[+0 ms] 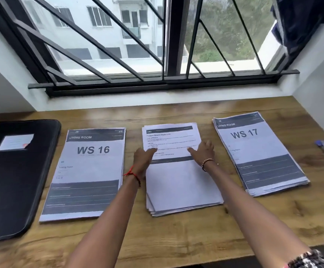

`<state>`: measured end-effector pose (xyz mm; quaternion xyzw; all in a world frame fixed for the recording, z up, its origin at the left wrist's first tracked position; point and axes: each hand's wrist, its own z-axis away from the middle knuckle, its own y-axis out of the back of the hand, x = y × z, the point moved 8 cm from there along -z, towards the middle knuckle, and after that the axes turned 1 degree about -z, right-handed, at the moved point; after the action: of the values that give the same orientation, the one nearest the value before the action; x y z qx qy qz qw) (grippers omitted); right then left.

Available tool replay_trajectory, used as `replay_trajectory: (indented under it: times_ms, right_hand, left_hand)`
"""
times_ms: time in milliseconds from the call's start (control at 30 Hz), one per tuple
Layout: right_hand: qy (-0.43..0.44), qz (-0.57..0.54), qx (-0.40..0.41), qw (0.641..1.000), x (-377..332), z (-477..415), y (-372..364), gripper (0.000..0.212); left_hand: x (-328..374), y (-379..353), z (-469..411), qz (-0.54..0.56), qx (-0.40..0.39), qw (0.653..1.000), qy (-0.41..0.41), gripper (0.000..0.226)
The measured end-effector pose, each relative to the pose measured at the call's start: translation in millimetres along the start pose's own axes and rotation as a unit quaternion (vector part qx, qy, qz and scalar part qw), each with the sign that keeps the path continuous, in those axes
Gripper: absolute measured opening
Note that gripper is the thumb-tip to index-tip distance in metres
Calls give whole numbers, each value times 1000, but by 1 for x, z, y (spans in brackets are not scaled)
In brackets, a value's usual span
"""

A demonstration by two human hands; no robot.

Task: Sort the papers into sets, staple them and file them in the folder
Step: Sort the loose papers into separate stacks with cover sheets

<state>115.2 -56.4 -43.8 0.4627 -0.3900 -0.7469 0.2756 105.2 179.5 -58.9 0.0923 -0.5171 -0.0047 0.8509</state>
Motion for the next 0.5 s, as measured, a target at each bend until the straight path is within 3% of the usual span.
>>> replay_trajectory:
  times_ms: [200,300,400,500]
  right_hand:
    - [-21,-141,8,990,11,-15,1,40]
    - [-50,-249,3,967,11,-17,7,30]
    - [-59,-335,-29,940,7,-19,10,31]
    - [3,-398,-10,917,-14,-16,30,32]
  left_hand:
    - [-4,3,-2,-2,2,1000,-22,42]
    - [1,0,0,35,3,999,-27,52]
    - [16,-1,4,46,10,997,-66,46]
    - [42,1,11,51,17,989,-137,41]
